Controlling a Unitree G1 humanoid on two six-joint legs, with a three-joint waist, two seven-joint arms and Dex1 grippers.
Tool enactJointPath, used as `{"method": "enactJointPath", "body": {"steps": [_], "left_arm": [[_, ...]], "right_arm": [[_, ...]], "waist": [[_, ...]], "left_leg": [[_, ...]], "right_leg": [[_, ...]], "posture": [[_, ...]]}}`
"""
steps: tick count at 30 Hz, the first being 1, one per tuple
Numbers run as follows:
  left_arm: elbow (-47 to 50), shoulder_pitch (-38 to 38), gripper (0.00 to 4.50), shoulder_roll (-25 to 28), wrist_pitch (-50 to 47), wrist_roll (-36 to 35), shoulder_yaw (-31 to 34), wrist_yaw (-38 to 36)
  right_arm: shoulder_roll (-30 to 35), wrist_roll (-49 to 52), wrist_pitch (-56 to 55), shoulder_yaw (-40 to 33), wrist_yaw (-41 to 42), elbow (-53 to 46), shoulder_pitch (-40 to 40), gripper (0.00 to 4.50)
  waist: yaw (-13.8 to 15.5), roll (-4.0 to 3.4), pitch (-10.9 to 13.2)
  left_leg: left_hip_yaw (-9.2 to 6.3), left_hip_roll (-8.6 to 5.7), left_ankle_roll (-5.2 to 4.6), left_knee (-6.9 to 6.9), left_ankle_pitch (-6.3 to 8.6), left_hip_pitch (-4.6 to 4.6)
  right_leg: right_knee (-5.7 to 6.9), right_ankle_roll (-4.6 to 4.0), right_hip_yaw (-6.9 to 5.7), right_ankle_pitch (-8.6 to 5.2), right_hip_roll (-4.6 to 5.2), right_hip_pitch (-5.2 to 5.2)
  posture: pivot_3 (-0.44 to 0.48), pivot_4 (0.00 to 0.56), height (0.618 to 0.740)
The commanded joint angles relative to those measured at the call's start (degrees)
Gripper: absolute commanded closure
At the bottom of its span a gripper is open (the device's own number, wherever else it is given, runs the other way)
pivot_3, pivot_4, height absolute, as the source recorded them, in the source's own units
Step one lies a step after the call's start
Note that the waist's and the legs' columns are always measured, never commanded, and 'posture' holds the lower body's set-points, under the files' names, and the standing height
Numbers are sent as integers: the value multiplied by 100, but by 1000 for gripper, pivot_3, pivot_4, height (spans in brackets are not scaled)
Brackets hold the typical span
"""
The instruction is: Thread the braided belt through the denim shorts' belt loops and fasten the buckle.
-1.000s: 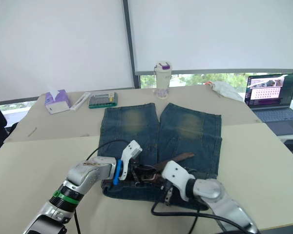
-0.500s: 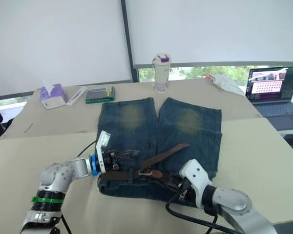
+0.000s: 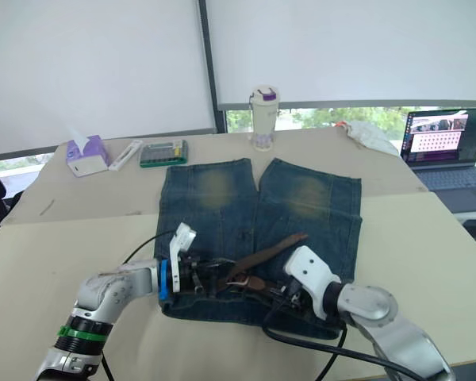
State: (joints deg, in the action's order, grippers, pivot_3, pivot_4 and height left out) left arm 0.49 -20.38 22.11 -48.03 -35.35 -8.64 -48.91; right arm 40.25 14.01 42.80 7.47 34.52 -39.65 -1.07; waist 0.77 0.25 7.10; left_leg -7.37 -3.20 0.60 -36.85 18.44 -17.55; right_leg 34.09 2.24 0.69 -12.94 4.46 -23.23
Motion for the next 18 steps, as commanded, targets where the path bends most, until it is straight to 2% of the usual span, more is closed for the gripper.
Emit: {"method": "enactJointPath", "body": {"steps": [1, 4, 8, 11, 18], "left_arm": [[-620, -181, 4500, -91, 428, 758, -895, -286], [-1227, -386, 4500, -218, 895, 1339, -1383, -416], [-1684, -564, 4500, -393, 1433, 1598, -1380, -615], [-1412, -513, 4500, -433, 1342, 1143, -830, -783], [-142, -139, 4500, -48, 743, 277, 97, -885]], "right_arm": [[137, -446, -225, 160, -153, 135, -179, 1244], [400, -980, -530, 445, -162, 417, -345, 1244], [701, -1687, -1022, 816, -78, 844, -677, 1244], [775, -2042, -1345, 964, -55, 1147, -868, 1244], [588, -2549, -2008, 1191, -39, 1807, -1198, 1244]], "waist": [[26, 0, 0], [52, 4, -2], [46, 0, -7], [20, 0, -7], [-84, -2, -4]], "left_leg": [[0, -2, 0, 0, 0, 2], [1, -14, -11, -1, -6, 3], [4, -21, -17, -1, -6, 3], [4, -15, -14, -2, -8, 3], [5, 6, -6, -2, -13, 2]], "right_leg": [[0, 0, -1, 0, 0, 6], [-3, 14, -7, -8, 11, 15], [-3, 17, -5, -10, 18, 18], [-2, 16, -5, -9, 14, 17], [2, -7, -1, 4, -4, 4]], "posture": [[0, 150, 740], [0, 150, 740], [0, 150, 740], [0, 150, 740], [0, 150, 740]]}}
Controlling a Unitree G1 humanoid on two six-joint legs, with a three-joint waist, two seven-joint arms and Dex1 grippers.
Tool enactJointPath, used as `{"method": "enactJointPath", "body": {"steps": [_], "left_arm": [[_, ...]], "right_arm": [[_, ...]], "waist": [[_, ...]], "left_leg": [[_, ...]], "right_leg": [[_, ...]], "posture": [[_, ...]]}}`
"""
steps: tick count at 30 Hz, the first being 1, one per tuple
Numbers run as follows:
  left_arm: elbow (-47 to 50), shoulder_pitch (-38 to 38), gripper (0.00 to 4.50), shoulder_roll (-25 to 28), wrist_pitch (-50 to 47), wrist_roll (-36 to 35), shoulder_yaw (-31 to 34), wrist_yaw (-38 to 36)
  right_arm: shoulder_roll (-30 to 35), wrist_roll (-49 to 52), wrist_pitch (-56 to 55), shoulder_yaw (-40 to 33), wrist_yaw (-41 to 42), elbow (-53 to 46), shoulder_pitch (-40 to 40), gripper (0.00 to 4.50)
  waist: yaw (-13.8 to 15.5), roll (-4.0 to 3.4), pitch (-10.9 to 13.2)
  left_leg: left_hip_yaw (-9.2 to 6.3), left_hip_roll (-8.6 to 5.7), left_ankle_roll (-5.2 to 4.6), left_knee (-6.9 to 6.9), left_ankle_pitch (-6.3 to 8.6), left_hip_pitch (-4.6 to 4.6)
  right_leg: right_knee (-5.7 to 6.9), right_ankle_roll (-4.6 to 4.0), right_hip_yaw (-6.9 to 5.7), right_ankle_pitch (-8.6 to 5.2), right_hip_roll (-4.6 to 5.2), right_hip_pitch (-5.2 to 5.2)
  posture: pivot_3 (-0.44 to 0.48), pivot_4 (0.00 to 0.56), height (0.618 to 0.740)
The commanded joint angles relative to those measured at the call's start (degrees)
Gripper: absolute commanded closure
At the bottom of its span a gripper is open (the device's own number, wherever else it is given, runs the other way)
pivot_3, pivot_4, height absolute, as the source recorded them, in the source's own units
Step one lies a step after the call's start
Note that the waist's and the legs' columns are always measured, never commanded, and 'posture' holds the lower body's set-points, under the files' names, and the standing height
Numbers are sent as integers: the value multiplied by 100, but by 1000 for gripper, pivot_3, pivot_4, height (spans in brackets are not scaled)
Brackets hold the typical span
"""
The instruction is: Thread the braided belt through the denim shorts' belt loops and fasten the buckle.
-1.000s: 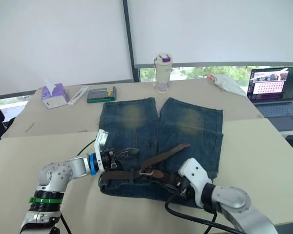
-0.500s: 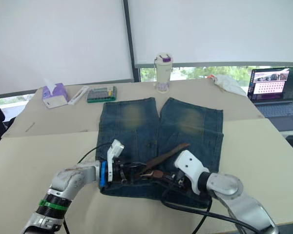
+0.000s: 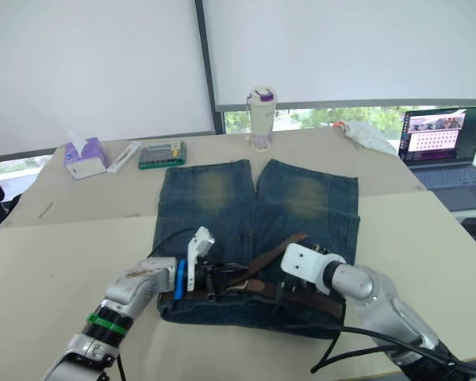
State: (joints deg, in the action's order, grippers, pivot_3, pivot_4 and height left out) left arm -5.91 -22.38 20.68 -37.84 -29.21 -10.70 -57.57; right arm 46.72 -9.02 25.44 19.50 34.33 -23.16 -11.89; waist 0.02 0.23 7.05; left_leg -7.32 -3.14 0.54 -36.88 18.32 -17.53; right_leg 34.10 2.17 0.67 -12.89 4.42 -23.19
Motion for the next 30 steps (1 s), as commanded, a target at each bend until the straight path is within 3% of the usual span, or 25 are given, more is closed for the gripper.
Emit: {"method": "enactJointPath", "body": {"steps": [1, 5, 9, 12, 15, 16, 19, 21, 22, 30], "left_arm": [[703, 112, 4500, 161, -351, -460, 526, 90], [1262, 277, 4500, 396, -670, -836, 1195, 437], [1686, 648, 4500, 910, -368, -615, 1168, 188], [1951, 932, 3709, 1162, -235, -592, 1113, 65], [2081, 1232, 2645, 1402, -3, -347, 764, -155], [2105, 1288, 2819, 1414, -18, -342, 703, -153], [1618, 1417, 3566, 1534, 518, 715, -124, 64], [1274, 1526, 4321, 1636, 812, 1241, -560, 93], [1092, 1584, 4451, 1629, 901, 1397, -665, 166], [705, 1789, 4451, 1744, 1474, 1703, -788, 174]], "right_arm": [[-134, -301, -367, 42, 3, 272, -219, 1244], [-297, -480, -681, 277, 289, 619, -493, 1244], [-550, -727, -1000, 491, 386, 1102, -809, 1244], [-655, -818, -1219, 557, 516, 1349, -893, 2050], [-644, -861, -1331, 479, 600, 1395, -826, 3114], [-622, -873, -1357, 448, 627, 1379, -785, 3440], [-495, -866, -1321, 240, 670, 1138, -509, 4420], [-371, -877, -1233, 76, 684, 903, -263, 4500], [-261, -901, -1163, -58, 674, 728, -67, 4500], [287, -1008, -474, -1223, 566, -541, 1644, 4500]], "waist": [[-8, 0, 1], [-45, 8, 7], [-68, 3, 5], [-72, 4, 5], [-51, 1, 5], [-41, 0, 5], [9, -2, 4], [49, -10, -3], [79, -22, -13], [84, -77, -45]], "left_leg": [[0, 0, 0, 0, 0, -1], [-2, 2, 3, 0, -2, 0], [-2, -1, 4, 2, -3, 6], [0, 0, 5, 5, -3, 10], [0, -2, 4, 4, -2, 10], [0, -3, 2, 4, -1, 10], [0, -6, -5, 4, 3, 10], [3, -9, -6, 4, 3, 12], [3, -8, -8, 4, 5, 12], [11, -1, -70, 5, 41, 28]], "right_leg": [[0, 0, 0, 0, 1, 0], [1, 2, -3, 0, -2, -1], [2, -23, -1, 14, -2, 0], [2, -30, 2, 18, -3, 0], [2, -33, 2, 20, 0, 2], [1, -34, 1, 21, 0, 2], [1, -34, 1, 21, 3, 5], [0, -35, 2, 22, 4, 7], [0, -36, 2, 22, 4, 10], [1, 30, 6, -25, 6, 68]], "posture": [[0, 150, 740], [0, 150, 740], [0, 150, 740], [0, 150, 740], [0, 150, 740], [0, 150, 740], [0, 150, 740], [0, 150, 740], [0, 150, 740], [0, 150, 740]]}}
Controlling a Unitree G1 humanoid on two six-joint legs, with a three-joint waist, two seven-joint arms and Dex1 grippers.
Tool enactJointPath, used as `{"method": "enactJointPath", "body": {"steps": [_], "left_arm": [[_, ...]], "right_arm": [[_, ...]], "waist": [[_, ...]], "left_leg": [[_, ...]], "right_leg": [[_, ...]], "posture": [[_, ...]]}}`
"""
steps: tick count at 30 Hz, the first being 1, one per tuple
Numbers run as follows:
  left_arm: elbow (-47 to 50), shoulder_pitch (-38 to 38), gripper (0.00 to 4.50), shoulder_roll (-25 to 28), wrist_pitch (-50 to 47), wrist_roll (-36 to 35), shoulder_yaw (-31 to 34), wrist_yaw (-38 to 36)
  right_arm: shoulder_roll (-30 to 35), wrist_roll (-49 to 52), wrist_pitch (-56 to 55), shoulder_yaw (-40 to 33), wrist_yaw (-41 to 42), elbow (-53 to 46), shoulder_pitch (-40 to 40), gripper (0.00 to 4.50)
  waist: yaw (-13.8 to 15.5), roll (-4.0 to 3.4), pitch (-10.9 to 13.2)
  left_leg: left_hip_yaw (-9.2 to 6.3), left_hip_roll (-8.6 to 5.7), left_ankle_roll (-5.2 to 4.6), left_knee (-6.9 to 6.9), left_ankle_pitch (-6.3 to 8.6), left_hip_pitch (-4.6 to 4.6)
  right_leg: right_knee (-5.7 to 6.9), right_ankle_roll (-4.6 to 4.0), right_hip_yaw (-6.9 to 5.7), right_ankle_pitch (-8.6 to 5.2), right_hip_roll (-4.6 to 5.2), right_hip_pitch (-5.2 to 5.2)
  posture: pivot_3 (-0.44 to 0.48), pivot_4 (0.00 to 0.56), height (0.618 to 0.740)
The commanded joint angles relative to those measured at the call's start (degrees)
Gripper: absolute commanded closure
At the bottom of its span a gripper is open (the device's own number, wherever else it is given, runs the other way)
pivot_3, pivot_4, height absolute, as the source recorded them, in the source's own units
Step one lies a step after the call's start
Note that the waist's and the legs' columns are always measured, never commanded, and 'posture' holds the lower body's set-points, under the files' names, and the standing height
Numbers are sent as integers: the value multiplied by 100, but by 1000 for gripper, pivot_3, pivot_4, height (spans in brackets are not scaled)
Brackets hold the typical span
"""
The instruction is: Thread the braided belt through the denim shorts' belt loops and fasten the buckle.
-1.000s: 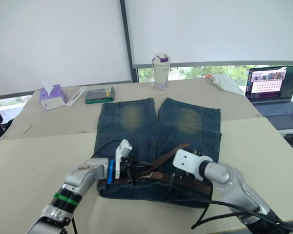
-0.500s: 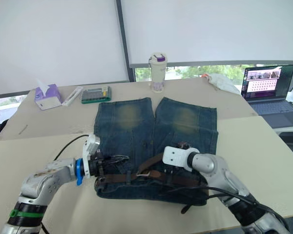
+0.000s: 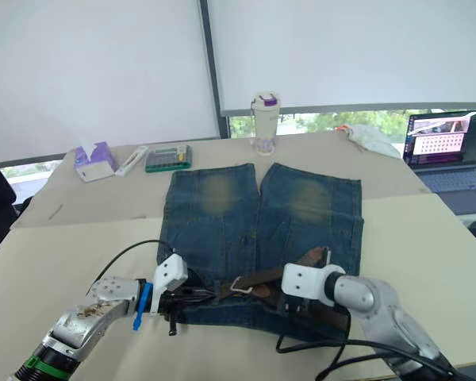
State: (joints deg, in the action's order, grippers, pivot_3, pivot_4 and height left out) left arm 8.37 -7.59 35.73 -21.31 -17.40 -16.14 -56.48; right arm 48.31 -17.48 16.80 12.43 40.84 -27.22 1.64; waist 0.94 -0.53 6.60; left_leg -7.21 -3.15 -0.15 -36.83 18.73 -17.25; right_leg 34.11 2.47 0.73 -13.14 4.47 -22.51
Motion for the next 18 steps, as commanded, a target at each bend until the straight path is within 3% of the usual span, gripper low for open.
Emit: {"method": "enactJointPath", "body": {"steps": [1, 4, 6, 9, 13, 18], "left_arm": [[-722, 257, 4451, 224, -108, 506, -205, 57], [-552, 54, 4451, 48, -18, 211, 40, 48], [-132, -393, 4451, -175, -684, -454, 361, 92], [470, -1186, 3618, -389, -1329, -1081, 544, 21], [849, -1795, 2324, -632, -1443, -988, 245, 93], [405, -2348, 2324, -874, -962, -318, -301, 147]], "right_arm": [[48, -107, 488, -597, -134, -237, 386, 4500], [-132, -157, 610, -633, -286, -354, 403, 4500], [-271, -151, 673, -518, -299, -398, 208, 4500], [-536, -56, 924, -321, -209, -492, -262, 4500], [-677, 102, 1299, -162, 82, -611, -665, 4500], [-723, 198, 1685, 40, 387, -684, -1058, 4500]], "waist": [[-11, 0, 0], [-9, 1, 2], [0, 3, 6], [1, 26, 32], [-29, 66, 48], [-54, 66, 49]], "left_leg": [[0, -1, -1, 0, 1, 4], [0, -5, -4, -2, 2, 4], [0, -8, -3, -5, 1, -2], [-12, -12, 3, -28, -7, -11], [-17, -11, 64, -27, -56, -48], [-7, -14, 59, -8, -53, -38]], "right_leg": [[-1, 2, 0, -2, 1, 8], [-1, 8, 0, -5, 6, 9], [0, 8, 0, -4, 7, 4], [7, 7, -11, 5, 7, -34], [1, -47, -12, 51, -2, -66], [-3, -49, 4, 52, -4, -68]], "posture": [[0, 150, 740], [0, 150, 740], [0, 150, 740], [0, 150, 740], [0, 150, 740], [0, 150, 740]]}}
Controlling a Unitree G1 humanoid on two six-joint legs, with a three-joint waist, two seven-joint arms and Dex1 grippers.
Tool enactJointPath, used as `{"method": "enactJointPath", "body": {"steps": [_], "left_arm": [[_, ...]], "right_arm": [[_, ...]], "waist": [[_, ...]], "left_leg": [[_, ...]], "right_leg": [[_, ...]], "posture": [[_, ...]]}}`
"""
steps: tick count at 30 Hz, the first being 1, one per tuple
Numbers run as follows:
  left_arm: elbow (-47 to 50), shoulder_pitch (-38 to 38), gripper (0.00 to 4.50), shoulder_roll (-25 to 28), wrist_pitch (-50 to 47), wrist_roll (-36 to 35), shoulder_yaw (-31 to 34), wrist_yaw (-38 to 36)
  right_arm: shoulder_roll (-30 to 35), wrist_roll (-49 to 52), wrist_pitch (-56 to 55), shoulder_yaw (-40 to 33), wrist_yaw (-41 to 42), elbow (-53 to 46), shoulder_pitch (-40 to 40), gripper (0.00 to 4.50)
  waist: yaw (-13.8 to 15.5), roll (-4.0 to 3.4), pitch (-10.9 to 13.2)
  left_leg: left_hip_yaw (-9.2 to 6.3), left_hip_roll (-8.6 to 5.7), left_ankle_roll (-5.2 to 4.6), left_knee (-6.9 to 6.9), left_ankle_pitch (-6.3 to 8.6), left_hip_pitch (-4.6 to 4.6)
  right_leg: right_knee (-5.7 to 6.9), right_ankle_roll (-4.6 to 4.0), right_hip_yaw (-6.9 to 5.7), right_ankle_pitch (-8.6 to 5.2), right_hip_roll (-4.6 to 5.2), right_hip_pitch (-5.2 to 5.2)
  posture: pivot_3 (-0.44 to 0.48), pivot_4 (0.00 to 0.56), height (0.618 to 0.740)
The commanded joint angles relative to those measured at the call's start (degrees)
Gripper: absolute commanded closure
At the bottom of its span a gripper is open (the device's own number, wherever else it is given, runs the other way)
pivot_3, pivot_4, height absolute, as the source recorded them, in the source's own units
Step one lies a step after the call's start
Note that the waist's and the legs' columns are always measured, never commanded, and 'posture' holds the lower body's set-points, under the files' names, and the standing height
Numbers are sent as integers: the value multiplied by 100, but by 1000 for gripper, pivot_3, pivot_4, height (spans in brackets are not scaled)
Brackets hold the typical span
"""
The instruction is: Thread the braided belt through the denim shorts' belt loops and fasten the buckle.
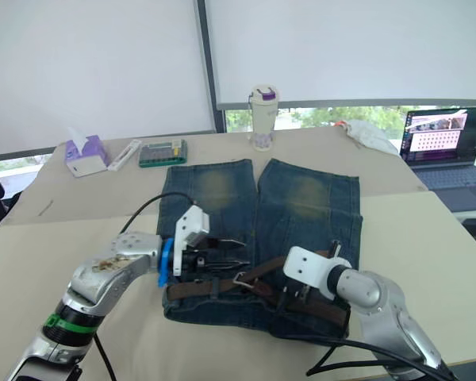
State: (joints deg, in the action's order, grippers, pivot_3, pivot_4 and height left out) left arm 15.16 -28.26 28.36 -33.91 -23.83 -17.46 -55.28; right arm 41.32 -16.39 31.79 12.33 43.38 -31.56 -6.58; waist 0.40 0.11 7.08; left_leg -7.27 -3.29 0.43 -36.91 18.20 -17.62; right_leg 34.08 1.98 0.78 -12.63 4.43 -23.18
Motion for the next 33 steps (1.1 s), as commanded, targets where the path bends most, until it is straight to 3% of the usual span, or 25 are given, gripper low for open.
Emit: {"method": "enactJointPath", "body": {"steps": [1, 14, 21, 26, 33], "left_arm": [[-473, -404, 2324, -223, 396, 402, -221, 3], [-1486, -1044, 2324, -520, 881, 1703, -1099, -14], [-1575, -998, 4442, -498, 952, 1962, -1058, -70], [-1464, -762, 4500, -245, 1414, 1891, -734, -192], [-1429, -573, 4500, -16, 1765, 1840, -485, -386]], "right_arm": [[-30, 95, 268, 103, 188, -257, -326, 4500], [-375, 228, 1316, 503, 251, -689, -920, 4500], [-736, 613, 1802, 495, 226, -930, -1041, 4500], [-284, 328, 1581, 335, -93, -730, -725, 2773], [-111, 528, 1327, 22, -281, -539, -485, 2773]], "waist": [[5, 2, 1], [11, 1, 1], [-3, 0, 1], [13, -1, 0], [7, -1, -1]], "left_leg": [[0, 1, 1, 0, -1, 0], [-1, -3, 4, -5, -5, -2], [-2, -2, 7, -5, -8, 0], [-5, -1, 6, -7, -9, 0], [-1, 0, 7, -7, -10, 1]], "right_leg": [[1, -1, -1, 1, -2, 0], [5, -7, -7, 5, -4, -1], [9, -7, -8, 5, -8, -2], [10, -7, -8, 5, -3, -3], [12, -7, -8, 5, -4, -3]], "posture": [[0, 150, 740], [0, 150, 740], [0, 150, 740], [0, 150, 740], [0, 150, 740]]}}
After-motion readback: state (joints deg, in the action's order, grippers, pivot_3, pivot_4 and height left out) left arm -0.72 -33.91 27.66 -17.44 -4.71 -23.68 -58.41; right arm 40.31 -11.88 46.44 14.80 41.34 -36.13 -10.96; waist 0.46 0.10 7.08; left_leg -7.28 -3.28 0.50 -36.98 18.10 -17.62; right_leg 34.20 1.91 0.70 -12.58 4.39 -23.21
